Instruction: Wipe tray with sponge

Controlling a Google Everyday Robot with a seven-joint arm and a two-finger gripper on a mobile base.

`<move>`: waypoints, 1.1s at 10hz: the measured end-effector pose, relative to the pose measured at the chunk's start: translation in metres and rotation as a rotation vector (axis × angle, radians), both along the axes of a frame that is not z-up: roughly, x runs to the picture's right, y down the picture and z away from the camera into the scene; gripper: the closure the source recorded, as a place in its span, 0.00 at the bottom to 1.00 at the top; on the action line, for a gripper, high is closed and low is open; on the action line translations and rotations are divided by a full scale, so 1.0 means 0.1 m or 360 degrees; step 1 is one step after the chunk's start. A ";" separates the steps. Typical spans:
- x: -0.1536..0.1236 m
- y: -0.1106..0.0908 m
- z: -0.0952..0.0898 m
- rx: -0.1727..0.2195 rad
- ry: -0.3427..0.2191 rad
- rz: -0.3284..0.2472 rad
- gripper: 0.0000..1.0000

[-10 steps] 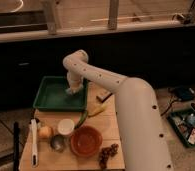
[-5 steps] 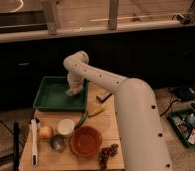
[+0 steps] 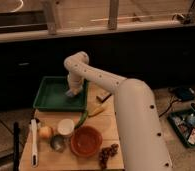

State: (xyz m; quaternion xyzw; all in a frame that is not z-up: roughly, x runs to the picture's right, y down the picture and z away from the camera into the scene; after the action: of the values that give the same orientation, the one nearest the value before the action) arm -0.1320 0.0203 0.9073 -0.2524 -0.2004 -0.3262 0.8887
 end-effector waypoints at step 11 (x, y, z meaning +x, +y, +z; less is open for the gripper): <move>0.00 0.09 0.07 -0.0033 -0.0077 -0.0084 0.70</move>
State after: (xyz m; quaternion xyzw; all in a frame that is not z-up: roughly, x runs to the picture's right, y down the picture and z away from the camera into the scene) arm -0.1324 0.0289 0.9140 -0.2590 -0.2185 -0.3534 0.8720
